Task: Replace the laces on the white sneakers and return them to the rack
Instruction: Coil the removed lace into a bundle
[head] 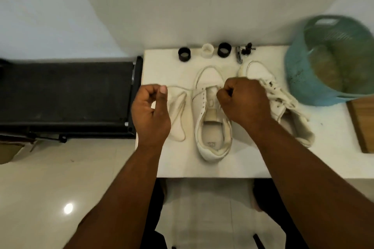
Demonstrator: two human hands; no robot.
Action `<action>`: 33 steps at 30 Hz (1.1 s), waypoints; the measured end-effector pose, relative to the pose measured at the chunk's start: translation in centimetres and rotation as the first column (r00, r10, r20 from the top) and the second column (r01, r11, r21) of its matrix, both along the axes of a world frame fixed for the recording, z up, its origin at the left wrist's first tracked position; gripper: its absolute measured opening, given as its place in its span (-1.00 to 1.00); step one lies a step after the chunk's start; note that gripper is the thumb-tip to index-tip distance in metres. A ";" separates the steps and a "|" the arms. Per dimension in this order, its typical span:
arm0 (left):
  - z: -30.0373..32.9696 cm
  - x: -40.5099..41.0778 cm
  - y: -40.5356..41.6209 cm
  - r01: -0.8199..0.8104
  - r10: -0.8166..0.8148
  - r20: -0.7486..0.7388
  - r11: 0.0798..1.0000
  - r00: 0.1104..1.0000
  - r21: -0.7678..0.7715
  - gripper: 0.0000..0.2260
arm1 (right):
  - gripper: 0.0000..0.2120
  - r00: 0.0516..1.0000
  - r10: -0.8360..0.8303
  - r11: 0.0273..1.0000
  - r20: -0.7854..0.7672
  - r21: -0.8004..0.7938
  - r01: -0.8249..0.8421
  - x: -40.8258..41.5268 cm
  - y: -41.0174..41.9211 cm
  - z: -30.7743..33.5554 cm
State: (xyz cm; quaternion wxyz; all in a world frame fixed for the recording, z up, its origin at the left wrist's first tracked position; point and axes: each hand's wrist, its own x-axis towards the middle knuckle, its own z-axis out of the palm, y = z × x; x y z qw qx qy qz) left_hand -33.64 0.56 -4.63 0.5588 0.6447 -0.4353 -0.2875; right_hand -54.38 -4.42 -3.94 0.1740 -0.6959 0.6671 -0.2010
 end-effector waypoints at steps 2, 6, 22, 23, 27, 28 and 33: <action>1.8 0.3 0.2 -0.034 0.034 -0.017 0.999 0.999 0.000 -0.85 | -0.71 0.999 0.001 1.000 -0.049 0.030 0.001 0.2 0.1 0.3; 6.5 0.8 -0.4 0.050 -0.053 0.039 0.997 0.998 0.066 -0.88 | -0.67 0.996 0.004 0.997 -0.088 0.078 0.003 0.4 0.5 2.5; 30.6 -2.0 0.0 0.363 -0.331 0.597 0.929 0.731 0.070 -0.85 | -0.81 0.716 0.130 0.975 0.686 0.041 -0.217 0.1 5.7 28.7; 31.7 -2.2 0.3 0.364 -0.321 0.604 0.930 0.730 0.054 -0.85 | -0.82 0.708 0.125 0.977 0.695 0.037 -0.210 -0.2 6.2 29.8; 36.4 -3.6 2.4 0.376 -0.271 0.621 0.926 0.735 -0.041 -0.84 | -0.83 0.689 0.162 0.979 0.706 -0.027 -0.202 -1.9 8.7 34.6; 37.6 -3.9 2.7 0.378 -0.259 0.627 0.924 0.734 -0.061 -0.84 | -0.83 0.684 0.178 0.977 0.707 -0.045 -0.208 -2.1 9.2 35.7; 43.5 -5.1 4.9 0.399 -0.192 0.659 0.899 0.727 -0.178 -0.84 | -0.84 0.631 0.253 0.960 0.733 -0.111 -0.256 -3.5 11.8 41.2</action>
